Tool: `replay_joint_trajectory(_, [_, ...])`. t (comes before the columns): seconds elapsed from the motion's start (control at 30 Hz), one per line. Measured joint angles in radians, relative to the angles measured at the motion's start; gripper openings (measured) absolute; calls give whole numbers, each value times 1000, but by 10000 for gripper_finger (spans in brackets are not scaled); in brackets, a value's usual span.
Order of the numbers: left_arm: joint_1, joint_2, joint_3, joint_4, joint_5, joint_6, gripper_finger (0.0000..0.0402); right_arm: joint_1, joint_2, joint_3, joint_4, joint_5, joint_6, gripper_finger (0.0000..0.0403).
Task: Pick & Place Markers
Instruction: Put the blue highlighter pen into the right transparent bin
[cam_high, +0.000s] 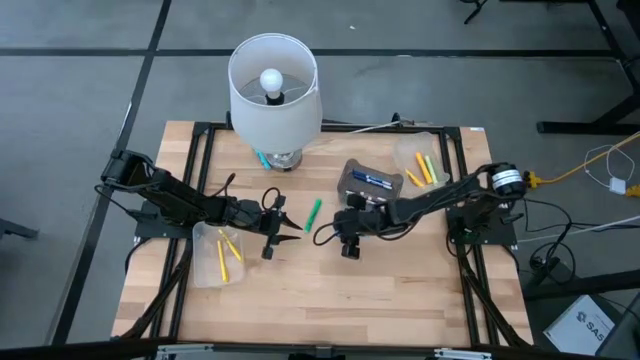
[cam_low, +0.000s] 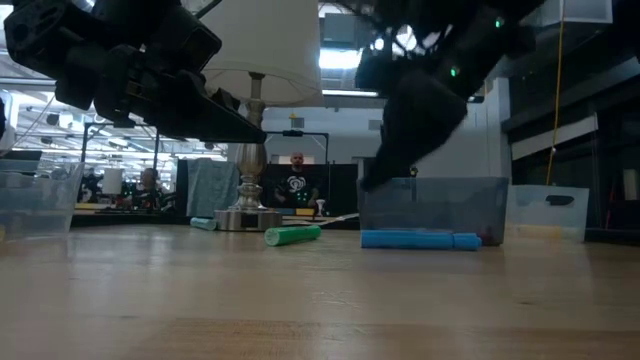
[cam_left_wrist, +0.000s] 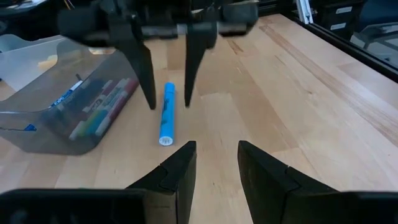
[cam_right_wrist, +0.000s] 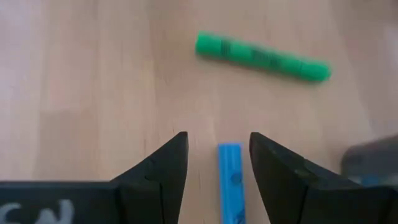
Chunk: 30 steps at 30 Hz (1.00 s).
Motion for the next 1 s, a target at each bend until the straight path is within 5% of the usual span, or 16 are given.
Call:
replay_joint_trajectory(0.2, [0,0,0,0,0,0,116,0,66,0,-43,-66,39,171])
replay_joint_trajectory(0.7, [0,0,0,-1,-1,1,116,0,78,4,-118,-14,41,171])
replay_joint_trajectory(1.0, [0,0,0,-1,-1,1,116,-1,77,38,-257,205,65,171])
